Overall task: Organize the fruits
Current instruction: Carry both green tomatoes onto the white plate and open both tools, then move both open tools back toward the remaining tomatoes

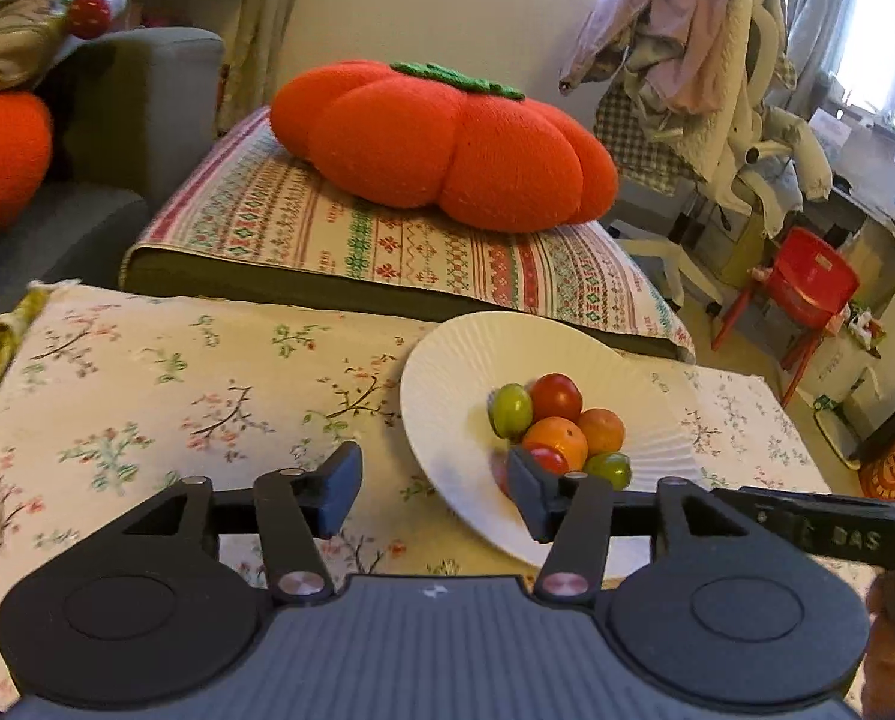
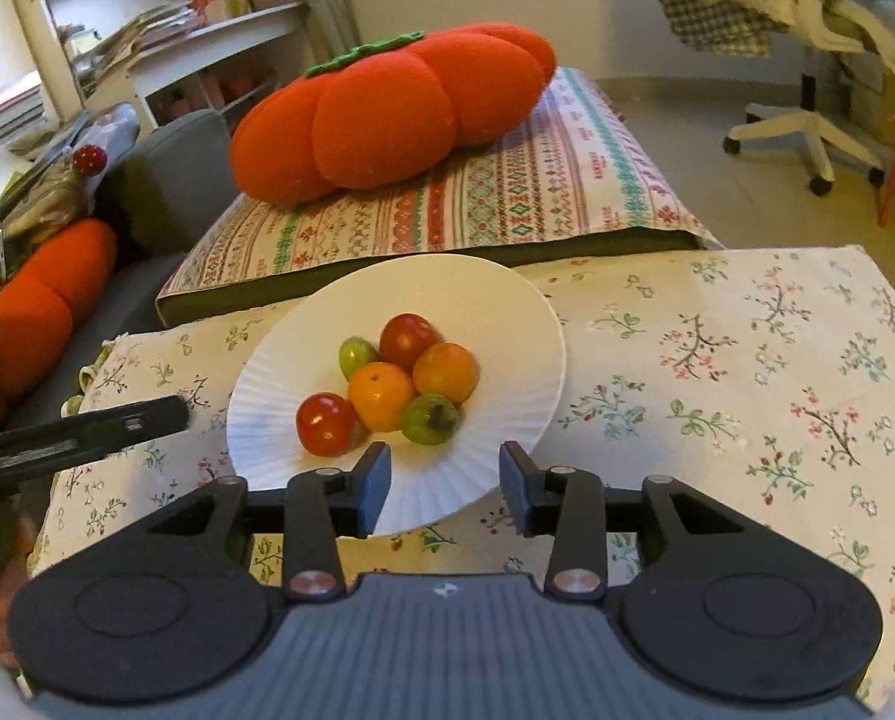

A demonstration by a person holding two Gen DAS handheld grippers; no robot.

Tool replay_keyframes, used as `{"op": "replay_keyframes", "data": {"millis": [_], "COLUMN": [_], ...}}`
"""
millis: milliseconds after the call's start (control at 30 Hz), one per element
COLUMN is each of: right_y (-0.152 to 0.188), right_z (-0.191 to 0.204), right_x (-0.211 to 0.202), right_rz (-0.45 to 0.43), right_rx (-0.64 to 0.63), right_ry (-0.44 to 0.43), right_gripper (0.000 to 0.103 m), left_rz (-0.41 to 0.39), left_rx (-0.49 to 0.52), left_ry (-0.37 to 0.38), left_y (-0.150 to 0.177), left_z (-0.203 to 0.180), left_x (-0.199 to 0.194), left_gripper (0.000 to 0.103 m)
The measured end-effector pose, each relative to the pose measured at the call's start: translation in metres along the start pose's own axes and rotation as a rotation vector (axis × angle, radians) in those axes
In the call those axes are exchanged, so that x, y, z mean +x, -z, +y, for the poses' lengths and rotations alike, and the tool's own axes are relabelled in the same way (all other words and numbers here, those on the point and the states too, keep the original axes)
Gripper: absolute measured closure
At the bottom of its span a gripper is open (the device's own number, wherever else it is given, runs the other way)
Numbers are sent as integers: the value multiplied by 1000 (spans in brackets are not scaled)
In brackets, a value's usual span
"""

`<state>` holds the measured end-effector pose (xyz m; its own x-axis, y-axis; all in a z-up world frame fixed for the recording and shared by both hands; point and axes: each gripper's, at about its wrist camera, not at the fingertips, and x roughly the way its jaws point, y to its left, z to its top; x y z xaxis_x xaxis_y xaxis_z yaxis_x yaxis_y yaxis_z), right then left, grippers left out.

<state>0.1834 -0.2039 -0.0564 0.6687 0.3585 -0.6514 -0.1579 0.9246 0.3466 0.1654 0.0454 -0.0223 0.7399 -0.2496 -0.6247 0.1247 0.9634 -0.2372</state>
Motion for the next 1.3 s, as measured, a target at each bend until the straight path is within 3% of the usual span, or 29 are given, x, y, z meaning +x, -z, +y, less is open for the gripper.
{"op": "replay_keyframes", "data": {"millis": [167,500,600,767,900,967,1000,1300], "right_y": [-4,0,1,5,11,14,15,22], "right_z": [-12,-31,-27,-19,-7,-3,-1,10], "right_x": [-9,-30,-39,-52,-63,-68,-70,-57], "right_rz": [-13,3,-3,-1,-1,-12,-13,39], "right_rx": [83,132,112,100,55,40,35,-6], "right_ry": [-14,-32,-60,-131,-172,-194,-201,-171], "right_gripper": [59,45,30,24,11,7,5,5], "left_rz": [17,57,59,86,105,97,94,129], "left_rx": [-23,-22,-4,14,41,68,77,88], "left_ry": [-2,-97,-122,-143,-151,-174,-187,-242], "left_y": [10,37,43,51,55,56,58,65], "left_z": [-4,-4,-6,-9,-17,-21,-22,-24], "left_x": [-17,-36,-40,-41,-42,-45,-46,-39], "left_gripper": [57,53,46,32,26,15,15,15]}}
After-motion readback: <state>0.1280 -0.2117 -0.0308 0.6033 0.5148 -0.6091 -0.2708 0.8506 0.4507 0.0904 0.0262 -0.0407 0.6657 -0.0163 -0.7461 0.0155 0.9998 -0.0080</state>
